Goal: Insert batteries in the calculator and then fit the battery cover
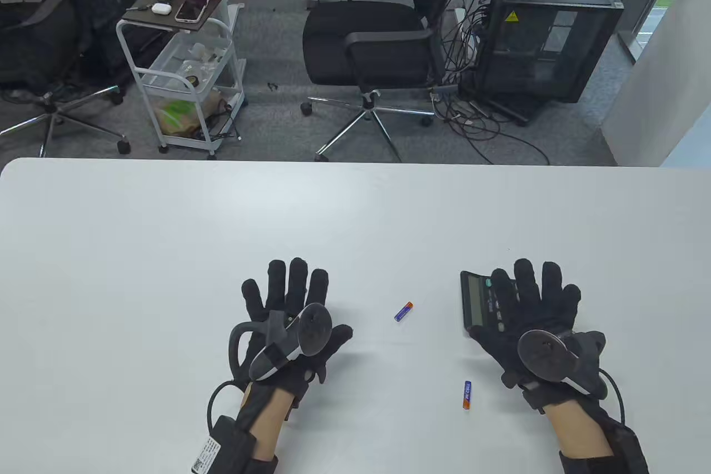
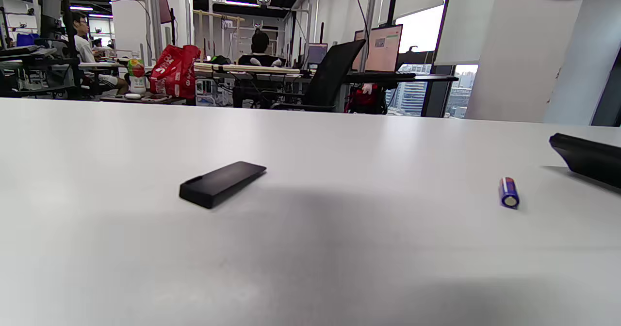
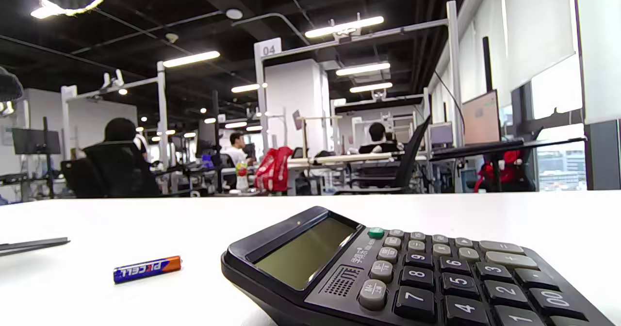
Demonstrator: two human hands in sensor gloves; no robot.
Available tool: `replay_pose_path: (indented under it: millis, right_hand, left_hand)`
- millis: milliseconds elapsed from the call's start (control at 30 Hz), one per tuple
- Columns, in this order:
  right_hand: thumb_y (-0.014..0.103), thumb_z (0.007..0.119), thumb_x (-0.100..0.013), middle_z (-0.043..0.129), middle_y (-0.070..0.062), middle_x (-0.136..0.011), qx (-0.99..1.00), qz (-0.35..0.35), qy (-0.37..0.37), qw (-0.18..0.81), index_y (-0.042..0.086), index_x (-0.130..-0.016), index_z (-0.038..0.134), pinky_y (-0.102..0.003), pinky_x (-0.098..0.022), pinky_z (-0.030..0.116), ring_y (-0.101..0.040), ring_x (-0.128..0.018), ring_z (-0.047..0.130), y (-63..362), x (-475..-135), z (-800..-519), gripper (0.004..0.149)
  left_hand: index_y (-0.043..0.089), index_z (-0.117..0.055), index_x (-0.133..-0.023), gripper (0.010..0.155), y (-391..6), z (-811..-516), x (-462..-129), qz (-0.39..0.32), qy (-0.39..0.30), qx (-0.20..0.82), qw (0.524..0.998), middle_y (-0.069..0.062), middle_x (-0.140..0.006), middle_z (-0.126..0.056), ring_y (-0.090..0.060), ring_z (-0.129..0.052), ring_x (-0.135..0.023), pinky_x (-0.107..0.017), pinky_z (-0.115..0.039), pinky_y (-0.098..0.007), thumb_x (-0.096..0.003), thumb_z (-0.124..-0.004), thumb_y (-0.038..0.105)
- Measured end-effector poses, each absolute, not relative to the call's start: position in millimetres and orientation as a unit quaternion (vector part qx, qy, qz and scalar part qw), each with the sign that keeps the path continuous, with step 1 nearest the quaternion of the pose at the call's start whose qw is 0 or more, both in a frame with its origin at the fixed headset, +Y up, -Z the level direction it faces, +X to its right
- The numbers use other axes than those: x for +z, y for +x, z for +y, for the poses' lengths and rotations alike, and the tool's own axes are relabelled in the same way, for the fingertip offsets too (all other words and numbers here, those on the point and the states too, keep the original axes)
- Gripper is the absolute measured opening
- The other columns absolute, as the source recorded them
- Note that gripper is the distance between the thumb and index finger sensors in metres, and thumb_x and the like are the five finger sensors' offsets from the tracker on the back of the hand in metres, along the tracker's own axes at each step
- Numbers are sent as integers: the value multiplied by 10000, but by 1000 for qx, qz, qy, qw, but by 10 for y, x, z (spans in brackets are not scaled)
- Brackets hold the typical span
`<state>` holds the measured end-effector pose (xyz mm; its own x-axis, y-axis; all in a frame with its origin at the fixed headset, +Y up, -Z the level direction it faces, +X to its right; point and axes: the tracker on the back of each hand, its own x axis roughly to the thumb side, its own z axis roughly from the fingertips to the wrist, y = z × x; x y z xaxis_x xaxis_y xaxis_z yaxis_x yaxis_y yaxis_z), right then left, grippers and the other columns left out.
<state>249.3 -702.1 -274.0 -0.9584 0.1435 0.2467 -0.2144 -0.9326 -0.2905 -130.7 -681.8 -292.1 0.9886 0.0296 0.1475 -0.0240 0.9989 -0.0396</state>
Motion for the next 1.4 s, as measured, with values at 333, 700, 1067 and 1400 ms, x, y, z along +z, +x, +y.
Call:
replay_pose_path:
  millis: [333,700,1067,1400]
  right_hand:
    - [749,618,-440,141,-102,-1179,976,-156,106,106,306,-1106,282,-821,-617,190,-540,-1027,50,2527,-2762,-7023,867]
    - [740,625,-441,143,-145,-1166,976,-141,99,134,290,-1103,274,-828,-611,204,-557,-1029,106,2610,-2833,-7108,874]
    - [739,641,-440,180,-186,-1156,984,-90,76,135,266,-1101,260,-834,-605,225,-568,-1029,217,2568,-3011,-7304,898]
    - [745,656,-442,202,-241,-1140,994,2,37,103,221,-1097,230,-836,-600,273,-618,-1004,262,2495,-3158,-7544,941]
  left_hand:
    - [350,-97,-1077,977,-1301,-6831,-2929,-78,-21,18,997,19,-1160,39,-366,33,-1100,-696,-35,-747,-396,-609,827]
    - [345,-105,-1080,976,-1304,-6834,-2923,-75,-29,30,996,15,-1161,34,-368,24,-1101,-697,-36,-746,-396,-611,824]
    - [337,-111,-1082,976,-1326,-6844,-2934,-73,-29,35,996,11,-1167,26,-366,32,-1096,-690,-26,-742,-397,-609,823]
    - [331,-111,-1082,976,-1304,-6865,-2939,-80,-36,38,995,-10,-1170,-40,-368,21,-1099,-693,-34,-743,-400,-615,816]
